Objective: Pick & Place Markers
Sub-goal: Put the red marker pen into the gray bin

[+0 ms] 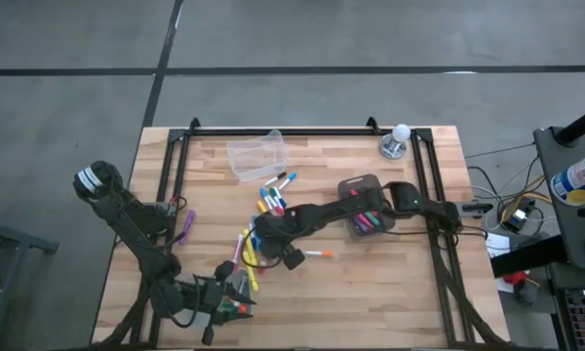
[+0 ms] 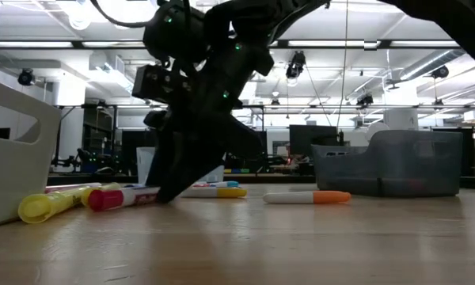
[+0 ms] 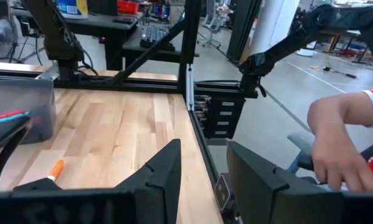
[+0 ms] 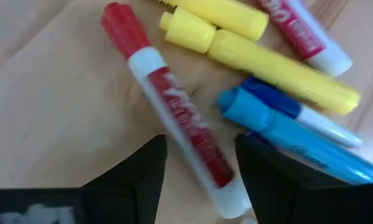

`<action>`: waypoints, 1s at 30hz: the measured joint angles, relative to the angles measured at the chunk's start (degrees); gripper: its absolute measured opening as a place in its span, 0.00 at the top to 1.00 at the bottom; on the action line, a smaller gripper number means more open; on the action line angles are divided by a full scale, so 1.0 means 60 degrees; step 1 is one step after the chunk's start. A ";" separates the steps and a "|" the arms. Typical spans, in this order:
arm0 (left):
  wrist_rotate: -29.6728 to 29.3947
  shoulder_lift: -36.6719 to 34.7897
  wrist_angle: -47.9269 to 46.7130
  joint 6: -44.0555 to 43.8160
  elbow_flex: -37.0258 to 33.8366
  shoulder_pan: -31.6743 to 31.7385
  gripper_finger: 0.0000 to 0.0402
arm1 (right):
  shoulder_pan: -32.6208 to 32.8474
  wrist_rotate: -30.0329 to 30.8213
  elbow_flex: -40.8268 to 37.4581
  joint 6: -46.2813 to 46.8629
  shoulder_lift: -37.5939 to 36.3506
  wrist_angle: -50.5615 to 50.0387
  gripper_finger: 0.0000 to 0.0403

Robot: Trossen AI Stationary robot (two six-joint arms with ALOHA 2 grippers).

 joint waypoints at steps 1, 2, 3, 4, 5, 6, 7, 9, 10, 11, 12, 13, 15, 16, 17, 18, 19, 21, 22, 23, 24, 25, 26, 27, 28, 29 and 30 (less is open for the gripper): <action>0.0004 0.0000 0.0000 -0.0018 0.0000 0.0000 0.69 | -0.0001 0.0008 0.0077 0.0005 0.0073 -0.0109 0.52; 0.0004 0.0000 0.0000 -0.0022 0.0000 0.0000 0.69 | -0.0008 0.0021 0.0123 0.0028 0.0090 -0.0222 0.52; 0.0001 0.0000 -0.0002 -0.0022 0.0000 0.0000 0.69 | -0.0011 0.0031 0.0125 0.0048 0.0114 -0.0269 0.52; -0.0001 0.0000 0.0003 -0.0022 0.0000 0.0000 0.69 | -0.0013 0.0036 0.0116 0.0102 0.0120 -0.0302 0.52; 0.0000 0.0000 0.0001 -0.0020 0.0000 0.0000 0.69 | -0.0015 0.0047 0.0110 0.0214 0.0120 -0.0354 0.53; -0.0001 0.0000 -0.0001 -0.0001 0.0000 0.0000 0.69 | -0.0013 0.0047 0.0109 0.0349 0.0093 -0.0417 0.53; -0.0001 0.0000 0.0000 0.0007 0.0000 0.0000 0.69 | -0.0011 0.0042 0.0103 0.0497 0.0071 -0.0496 0.54; 0.0000 0.0000 0.0000 0.0007 0.0000 0.0000 0.69 | -0.0011 -0.0015 0.0130 0.0732 0.0050 -0.0750 0.57; -0.0004 0.0000 -0.0001 0.0007 0.0000 0.0004 0.69 | -0.0007 -0.0033 0.0164 0.0840 0.0043 -0.0962 0.59; -0.0004 0.0000 0.0000 0.0007 0.0000 0.0004 0.69 | -0.0004 -0.0043 0.0192 0.0964 0.0043 -0.1179 0.61; -0.0004 0.0000 0.0000 0.0011 0.0000 0.0004 0.69 | 0.0005 -0.0054 0.0222 0.1067 0.0040 -0.1382 0.63; -0.0004 0.0000 0.0000 0.0011 0.0000 0.0004 0.69 | 0.0011 -0.0068 0.0227 0.1208 0.0030 -0.1581 0.66; -0.0004 0.0000 0.0000 0.0011 0.0000 0.0004 0.69 | 0.0020 -0.0075 0.0220 0.1465 0.0022 -0.1857 0.72; -0.0007 0.0000 0.0000 0.0011 0.0000 0.0004 0.69 | 0.0030 -0.0077 0.0220 0.1610 0.0022 -0.1944 0.75; -0.0007 0.0000 0.0000 0.0012 0.0000 0.0004 0.69 | 0.0036 -0.0070 0.0220 0.1760 0.0022 -0.2027 0.78; -0.0007 0.0000 0.0000 0.0018 0.0000 0.0004 0.69 | 0.0040 -0.0066 0.0220 0.1882 0.0008 -0.2115 0.82; -0.0007 0.0000 0.0000 0.0032 0.0000 0.0004 0.69 | 0.0047 -0.0070 0.0223 0.2013 0.0004 -0.2230 0.84; -0.0011 0.0000 -0.0001 0.0081 0.0000 0.0004 0.69 | 0.0068 -0.0066 0.0226 0.2210 -0.0022 -0.2467 0.86; -0.0008 0.0000 0.0000 0.0083 -0.0014 0.0004 0.69 | 0.0078 -0.0057 0.0231 0.2282 -0.0075 -0.2536 0.86; -0.0016 0.0000 0.0000 0.0086 -0.0041 0.0004 0.69 | 0.0093 -0.0050 0.0219 0.2398 -0.0108 -0.2583 0.86; -0.0015 0.0000 -0.0001 0.0086 -0.0078 0.0004 0.69 | 0.0112 -0.0031 0.0204 0.2500 -0.0170 -0.2624 0.86; -0.0017 0.0000 -0.0011 0.0088 -0.0113 0.0004 0.69 | 0.0128 -0.0013 0.0188 0.2555 -0.0240 -0.2673 0.86; -0.0022 0.0000 -0.0038 0.0089 -0.0137 0.0004 0.69 | 0.0141 0.0001 0.0182 0.2606 -0.0291 -0.2765 0.86; -0.0022 0.0000 -0.0034 0.0089 -0.0154 0.0004 0.69 | 0.0154 -0.0001 0.0168 0.2692 -0.0418 -0.2928 0.86; -0.0023 0.0000 -0.0018 0.0086 -0.0181 0.0006 0.69 | 0.0165 -0.0012 0.0141 0.2767 -0.0515 -0.3236 0.86; -0.0033 0.0000 -0.0015 0.0076 -0.0221 0.0011 0.69 | 0.0175 -0.0019 0.0114 0.2842 -0.0624 -0.3491 0.86; -0.0025 0.0000 -0.0004 0.0076 -0.0248 0.0011 0.69 | 0.0192 -0.0019 0.0114 0.2960 -0.0766 -0.3593 0.86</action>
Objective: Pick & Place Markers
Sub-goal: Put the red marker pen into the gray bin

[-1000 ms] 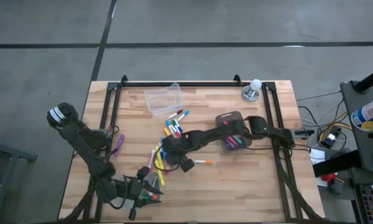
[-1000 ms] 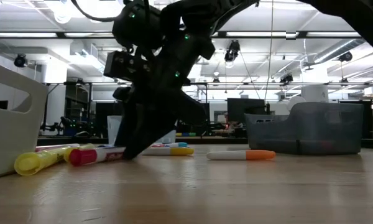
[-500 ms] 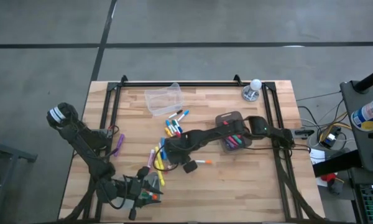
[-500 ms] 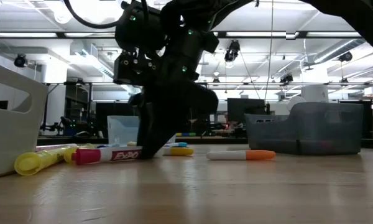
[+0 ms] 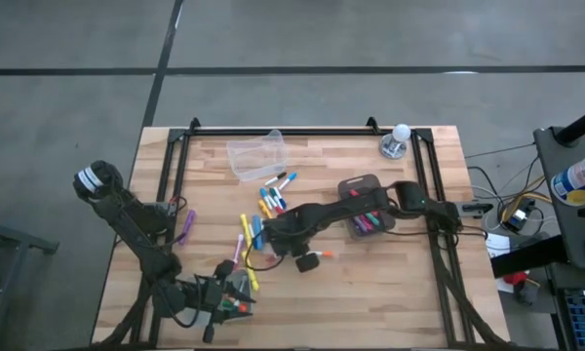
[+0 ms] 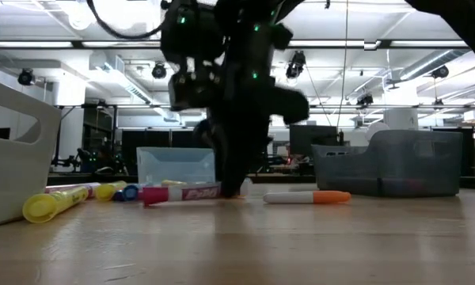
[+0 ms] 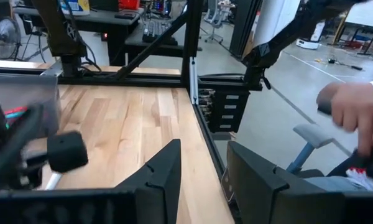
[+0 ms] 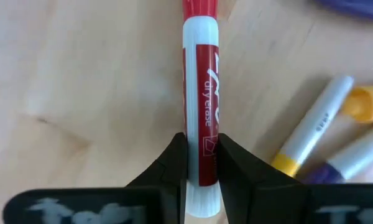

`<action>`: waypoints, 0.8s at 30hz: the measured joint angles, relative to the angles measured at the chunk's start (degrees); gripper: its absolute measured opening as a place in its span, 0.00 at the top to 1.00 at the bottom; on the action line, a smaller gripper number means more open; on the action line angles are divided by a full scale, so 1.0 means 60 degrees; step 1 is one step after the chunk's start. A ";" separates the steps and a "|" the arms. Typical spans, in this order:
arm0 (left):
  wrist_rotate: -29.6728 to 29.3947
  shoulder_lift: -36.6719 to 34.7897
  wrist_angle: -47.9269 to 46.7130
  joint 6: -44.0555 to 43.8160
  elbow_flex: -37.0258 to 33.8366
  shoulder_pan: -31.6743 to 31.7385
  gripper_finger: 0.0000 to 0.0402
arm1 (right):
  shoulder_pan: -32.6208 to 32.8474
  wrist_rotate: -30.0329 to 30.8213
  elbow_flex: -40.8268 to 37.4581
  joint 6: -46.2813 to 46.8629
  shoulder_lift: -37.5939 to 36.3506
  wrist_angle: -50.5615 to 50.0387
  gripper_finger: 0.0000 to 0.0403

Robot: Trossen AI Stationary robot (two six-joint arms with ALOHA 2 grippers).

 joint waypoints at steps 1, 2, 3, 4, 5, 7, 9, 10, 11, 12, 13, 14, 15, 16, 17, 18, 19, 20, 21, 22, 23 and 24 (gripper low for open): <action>-0.0002 0.0002 -0.0023 0.0001 -0.0029 0.0004 0.69 | 0.0001 0.0000 -0.0003 0.0113 -0.0132 -0.0156 0.86; -0.0011 0.0003 -0.0075 0.0002 -0.0039 0.0007 0.69 | 0.0016 -0.0006 -0.0006 0.0244 -0.0312 -0.0355 0.86; -0.0001 0.0000 -0.0066 0.0005 -0.0039 0.0007 0.69 | 0.0019 -0.0006 -0.0011 0.0355 -0.0514 -0.0563 0.86; -0.0009 0.0004 -0.0087 0.0016 -0.0043 0.0007 0.69 | 0.0019 -0.0009 -0.0009 0.0508 -0.0681 -0.0691 0.86; -0.0012 0.0002 -0.0078 0.0044 -0.0050 0.0015 0.69 | 0.0033 -0.0007 -0.0011 0.0701 -0.0862 -0.0767 0.86; -0.0035 0.0001 -0.0084 0.0076 -0.0050 0.0018 0.69 | 0.0067 0.0022 -0.0055 0.1014 -0.1146 -0.0860 0.86; -0.0044 0.0004 -0.0079 0.0085 -0.0056 0.0027 0.69 | 0.0136 0.0050 -0.0098 0.1307 -0.1462 -0.0885 0.86; -0.0045 0.0000 -0.0071 0.0128 -0.0070 0.0044 0.69 | 0.0182 0.0051 -0.0098 0.1457 -0.1646 -0.0870 0.86; -0.0043 0.0001 -0.0071 0.0218 -0.0102 0.0059 0.69 | 0.0234 0.0051 -0.0098 0.1588 -0.1837 -0.0854 0.86; -0.0051 0.0000 -0.0076 0.0335 -0.0148 0.0070 0.69 | 0.0281 0.0050 -0.0098 0.1680 -0.2054 -0.0850 0.86; -0.0053 0.0004 -0.0082 0.0472 -0.0188 0.0086 0.69 | 0.0330 0.0054 -0.0098 0.1761 -0.2263 -0.0840 0.86; -0.0060 0.0004 -0.0083 0.0591 -0.0231 0.0095 0.69 | 0.0394 0.0062 -0.0095 0.1815 -0.2450 -0.0827 0.86; -0.0074 0.0000 -0.0070 0.0699 -0.0285 0.0119 0.69 | 0.0459 0.0068 -0.0095 0.1884 -0.2657 -0.0817 0.86; -0.0078 0.0001 -0.0073 0.0728 -0.0340 0.0139 0.69 | 0.0526 0.0094 -0.0095 0.1991 -0.2859 -0.0819 0.86; -0.0084 0.0001 -0.0083 0.0735 -0.0392 0.0162 0.69 | 0.0609 0.0211 -0.0095 0.2117 -0.3058 -0.0805 0.86; -0.0125 0.0002 -0.0084 0.0732 -0.0446 0.0191 0.69 | 0.0707 0.0346 -0.0095 0.2250 -0.3292 -0.0780 0.86; -0.0151 0.0004 -0.0084 0.0732 -0.0494 0.0218 0.69 | 0.0805 0.0523 -0.0095 0.2342 -0.3515 -0.0766 0.86; -0.0162 0.0000 -0.0084 0.0736 -0.0533 0.0253 0.69 | 0.0906 0.0717 -0.0095 0.2437 -0.3742 -0.0747 0.86; -0.0161 0.0002 -0.0078 0.0736 -0.0575 0.0273 0.69 | 0.1016 0.0945 -0.0093 0.2523 -0.3938 -0.0707 0.86; -0.0171 0.0002 -0.0081 0.0738 -0.0623 0.0299 0.69 | 0.1132 0.1197 -0.0087 0.2557 -0.4116 -0.0616 0.86; -0.0215 0.0000 -0.0099 0.0739 -0.0655 0.0333 0.69 | 0.1268 0.1487 -0.0087 0.2575 -0.4260 -0.0499 0.86; -0.0260 0.0004 -0.0101 0.0743 -0.0662 0.0362 0.69 | 0.1414 0.1763 -0.0088 0.2583 -0.4379 -0.0370 0.86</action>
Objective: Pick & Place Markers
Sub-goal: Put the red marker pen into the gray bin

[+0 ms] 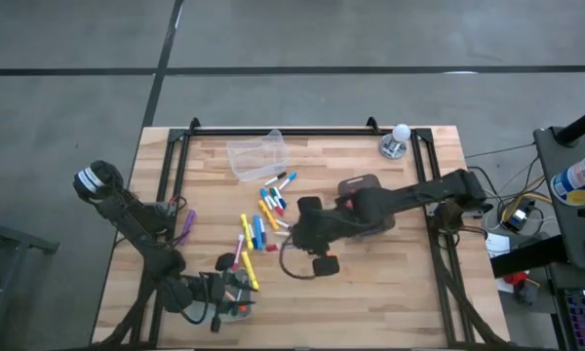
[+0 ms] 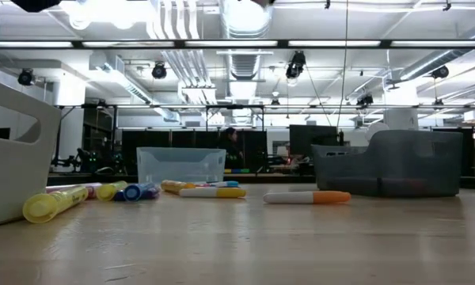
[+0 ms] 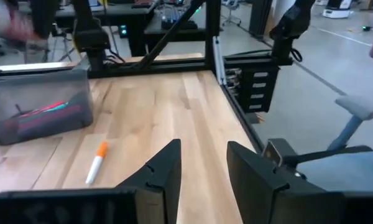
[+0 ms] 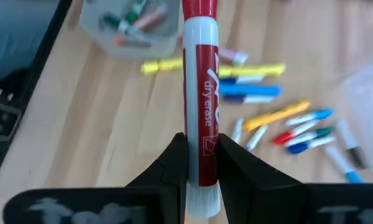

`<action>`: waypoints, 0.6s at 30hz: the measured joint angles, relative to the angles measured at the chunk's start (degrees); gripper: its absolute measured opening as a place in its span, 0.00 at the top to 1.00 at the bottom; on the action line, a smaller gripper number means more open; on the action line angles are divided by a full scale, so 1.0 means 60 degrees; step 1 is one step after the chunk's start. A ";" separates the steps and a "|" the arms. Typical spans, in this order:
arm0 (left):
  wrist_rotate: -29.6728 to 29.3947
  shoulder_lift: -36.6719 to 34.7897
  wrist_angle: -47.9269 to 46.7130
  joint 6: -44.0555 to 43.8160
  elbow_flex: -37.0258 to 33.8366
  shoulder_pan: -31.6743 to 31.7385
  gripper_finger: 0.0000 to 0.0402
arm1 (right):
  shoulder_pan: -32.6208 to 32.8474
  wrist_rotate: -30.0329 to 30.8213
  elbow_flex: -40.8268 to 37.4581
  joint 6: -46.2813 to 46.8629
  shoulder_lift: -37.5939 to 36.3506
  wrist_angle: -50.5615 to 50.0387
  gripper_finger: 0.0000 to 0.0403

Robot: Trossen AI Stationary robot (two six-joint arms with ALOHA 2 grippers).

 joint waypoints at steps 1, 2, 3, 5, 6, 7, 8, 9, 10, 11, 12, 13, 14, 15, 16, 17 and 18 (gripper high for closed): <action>-0.0101 0.0000 0.0025 0.0007 0.0000 0.0039 0.69 | 0.0149 0.0213 -0.0016 0.0002 -0.0096 0.0199 0.86; -0.0262 0.0000 0.0032 0.0007 0.0000 0.0098 0.69 | 0.0298 0.0299 -0.0018 -0.0004 -0.0134 0.0413 0.85; -0.0494 -0.0004 0.0046 0.0007 0.0000 0.0159 0.69 | 0.0446 0.0312 -0.0018 -0.0025 -0.0180 0.0654 0.84; -0.1064 -0.0003 0.0063 0.0049 0.0020 0.0290 0.69 | 0.0728 0.0324 -0.0020 -0.0109 -0.0217 0.0983 0.84; -0.1374 -0.0004 0.0098 0.0106 0.0055 0.0376 0.69 | 0.0856 0.0370 -0.0025 -0.0171 -0.0211 0.1186 0.84; -0.1620 -0.0004 0.0182 0.0215 0.0081 0.0462 0.69 | 0.0967 0.0495 -0.0025 -0.0257 -0.0167 0.1386 0.84; -0.1900 -0.0002 0.0307 0.0321 0.0091 0.0551 0.69 | 0.1071 0.0645 -0.0025 -0.0338 -0.0157 0.1493 0.84; -0.2097 -0.0004 0.0446 0.0446 0.0091 0.0639 0.69 | 0.1173 0.0796 -0.0031 -0.0401 -0.0139 0.1554 0.84; -0.2186 -0.0004 0.0571 0.0604 0.0091 0.0720 0.69 | 0.1243 0.0942 -0.0051 -0.0424 -0.0088 0.1665 0.84; -0.2198 -0.0001 0.0731 0.0792 0.0091 0.0805 0.69 | 0.1290 0.1103 -0.0051 -0.0446 -0.0031 0.1851 0.84; -0.2207 -0.0001 0.0968 0.0993 0.0091 0.0873 0.69 | 0.1360 0.1240 -0.0051 -0.0464 -0.0009 0.1972 0.84; -0.2204 -0.0003 0.1249 0.1195 0.0091 0.0934 0.69 | 0.1429 0.1375 -0.0065 -0.0463 0.0005 0.1980 0.84; -0.2204 -0.0003 0.1544 0.1421 0.0091 0.0997 0.69 | 0.1477 0.1482 -0.0072 -0.0461 0.0011 0.1991 0.84; -0.2197 -0.0004 0.1792 0.1647 0.0091 0.1035 0.69 | 0.1512 0.1558 -0.0072 -0.0463 0.0049 0.2121 0.84; -0.2203 -0.0004 0.2041 0.1970 0.0091 0.1042 0.69 | 0.1523 0.1572 -0.0072 -0.0461 0.0074 0.2280 0.84; -0.2144 -0.0004 0.2258 0.2300 0.0091 0.1045 0.69 | 0.1550 0.1572 -0.0074 -0.0457 0.0088 0.2324 0.84; -0.1992 -0.0004 0.2440 0.2612 0.0091 0.1048 0.69 | 0.1559 0.1569 -0.0099 -0.0462 0.0101 0.2355 0.84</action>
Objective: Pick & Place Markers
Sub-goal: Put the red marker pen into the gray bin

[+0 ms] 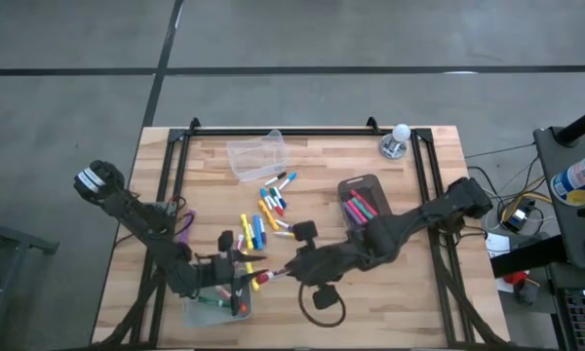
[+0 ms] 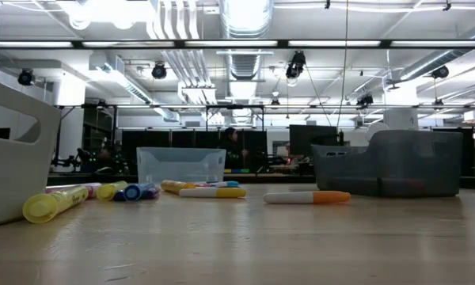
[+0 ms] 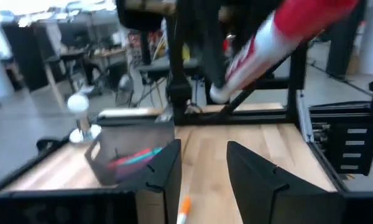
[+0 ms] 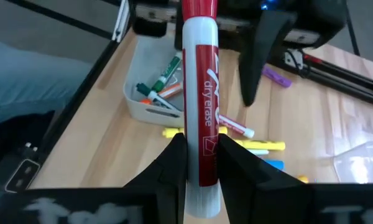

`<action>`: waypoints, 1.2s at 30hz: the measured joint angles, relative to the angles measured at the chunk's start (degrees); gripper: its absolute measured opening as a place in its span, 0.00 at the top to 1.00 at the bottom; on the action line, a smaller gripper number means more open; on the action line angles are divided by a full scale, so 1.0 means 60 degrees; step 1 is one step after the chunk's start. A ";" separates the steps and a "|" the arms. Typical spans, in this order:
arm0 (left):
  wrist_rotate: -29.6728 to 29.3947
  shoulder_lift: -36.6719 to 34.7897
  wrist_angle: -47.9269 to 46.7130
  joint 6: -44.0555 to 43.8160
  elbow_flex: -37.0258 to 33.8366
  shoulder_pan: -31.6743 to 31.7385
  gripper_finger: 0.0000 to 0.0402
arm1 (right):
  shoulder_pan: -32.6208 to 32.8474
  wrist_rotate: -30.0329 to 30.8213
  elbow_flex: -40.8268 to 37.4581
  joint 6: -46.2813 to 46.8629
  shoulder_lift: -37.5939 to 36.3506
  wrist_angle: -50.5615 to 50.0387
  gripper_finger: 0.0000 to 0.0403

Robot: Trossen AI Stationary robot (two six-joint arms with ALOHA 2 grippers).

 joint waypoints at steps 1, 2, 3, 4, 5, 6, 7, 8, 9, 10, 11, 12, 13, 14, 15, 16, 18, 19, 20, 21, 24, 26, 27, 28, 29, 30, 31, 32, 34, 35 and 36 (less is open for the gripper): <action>0.0230 0.0000 0.0138 0.0233 0.0009 0.0000 0.69 | 0.0009 -0.0002 -0.0048 -0.0011 0.0010 0.0120 0.84; 0.0553 0.0000 0.0224 0.0430 0.0030 -0.0004 0.69 | 0.0007 0.0001 -0.0110 -0.0020 0.0010 0.0283 0.84; 0.0868 0.0000 0.0313 0.0627 0.0053 -0.0007 0.69 | 0.0005 0.0015 -0.0196 -0.0028 0.0010 0.0451 0.84; 0.1122 0.0000 0.0342 0.0780 0.0093 -0.0007 0.69 | 0.0002 0.0019 -0.0262 -0.0028 0.0007 0.0591 0.84; 0.1333 0.0000 0.0373 0.0902 0.0137 -0.0011 0.69 | 0.0001 0.0018 -0.0315 -0.0034 0.0007 0.0758 0.84; 0.1383 0.0000 0.0421 0.0962 0.0163 -0.0018 0.69 | 0.0001 0.0019 -0.0346 -0.0042 0.0007 0.0830 0.84; 0.1384 0.0000 0.0427 0.1007 0.0181 -0.0015 0.69 | 0.0001 0.0019 -0.0358 -0.0042 0.0007 0.0855 0.84; 0.1382 0.0000 0.0446 0.1160 0.0192 -0.0005 0.69 | 0.0001 0.0017 -0.0364 -0.0039 0.0009 0.0900 0.84; 0.1384 0.0000 0.0500 0.1343 0.0208 0.0000 0.69 | 0.0001 0.0017 -0.0364 -0.0034 0.0049 0.0980 0.84; 0.1388 0.0000 0.0582 0.1499 0.0231 0.0000 0.69 | 0.0001 0.0024 -0.0364 -0.0031 0.0071 0.1065 0.84; 0.1388 0.0000 0.0677 0.1615 0.0255 0.0000 0.69 | 0.0003 0.0038 -0.0365 -0.0039 0.0086 0.1078 0.84; 0.1384 -0.0004 0.0758 0.1696 0.0271 0.0000 0.69 | 0.0001 0.0053 -0.0374 -0.0040 0.0100 0.1080 0.84; 0.1390 -0.0003 0.0871 0.1816 0.0282 0.0000 0.69 | 0.0001 0.0054 -0.0393 -0.0043 0.0116 0.1131 0.84; 0.1393 -0.0004 0.0952 0.1927 0.0288 0.0000 0.69 | 0.0001 0.0059 -0.0437 -0.0046 0.0116 0.1262 0.84; 0.1404 -0.0003 0.1093 0.2056 0.0288 0.0000 0.69 | 0.0001 0.0063 -0.0465 -0.0049 0.0116 0.1361 0.84; 0.1450 -0.0004 0.1253 0.2214 0.0288 0.0000 0.69 | 0.0001 0.0066 -0.0477 -0.0049 0.0116 0.1381 0.84; 0.1490 -0.0004 0.1449 0.2496 0.0288 0.0000 0.69 | -0.0002 0.0070 -0.0483 -0.0046 0.0116 0.1383 0.84; 0.1568 -0.0004 0.1524 0.2625 0.0288 0.0002 0.69 | -0.0002 0.0070 -0.0490 -0.0036 0.0116 0.1374 0.84; 0.1742 -0.0004 0.1615 0.2736 0.0288 0.0020 0.69 | -0.0002 0.0078 -0.0491 -0.0009 0.0116 0.1371 0.84; 0.1904 -0.0004 0.1730 0.2831 0.0288 0.0046 0.69 | -0.0021 0.0113 -0.0497 -0.0006 0.0116 0.1394 0.84; 0.2339 -0.0004 0.1854 0.2896 0.0313 0.0131 0.69 | -0.0024 0.0257 -0.0518 -0.0003 0.0112 0.1425 0.84; 0.2359 -0.0004 0.1844 0.2823 0.0321 0.0186 0.69 | -0.0035 0.0252 -0.0531 -0.0005 0.0112 0.1500 0.84; 0.2368 -0.0004 0.1867 0.2696 0.0321 0.0228 0.69 | -0.0035 0.0252 -0.0531 -0.0002 0.0112 0.1527 0.84; 0.2397 -0.0004 0.1883 0.2620 0.0321 0.0263 0.69 | -0.0039 0.0263 -0.0531 0.0002 0.0112 0.1535 0.84; 0.2440 -0.0004 0.1880 0.2604 0.0321 0.0287 0.69 | -0.0039 0.0270 -0.0531 0.0002 0.0112 0.1558 0.84; 0.2457 -0.0004 0.1857 0.2597 0.0316 0.0305 0.69 | -0.0046 0.0281 -0.0531 0.0019 0.0112 0.1583 0.84; 0.2452 -0.0004 0.1838 0.2602 0.0305 0.0314 0.69 | -0.0060 0.0275 -0.0531 0.0035 0.0112 0.1576 0.84; 0.2427 -0.0004 0.1825 0.2604 0.0302 0.0318 0.70 | -0.0061 0.0271 -0.0531 0.0071 0.0112 0.1572 0.84; 0.2437 -0.0004 0.1832 0.2604 0.0302 0.0324 0.72 | -0.0061 0.0274 -0.0538 0.0134 0.0112 0.1588 0.84; 0.2433 -0.0004 0.1828 0.2604 0.0302 0.0324 0.73 | -0.0061 0.0273 -0.0542 0.0134 0.0112 0.1587 0.84; 0.2423 -0.0004 0.1821 0.2604 0.0302 0.0324 0.76 | -0.0061 0.0270 -0.0546 0.0130 0.0112 0.1584 0.84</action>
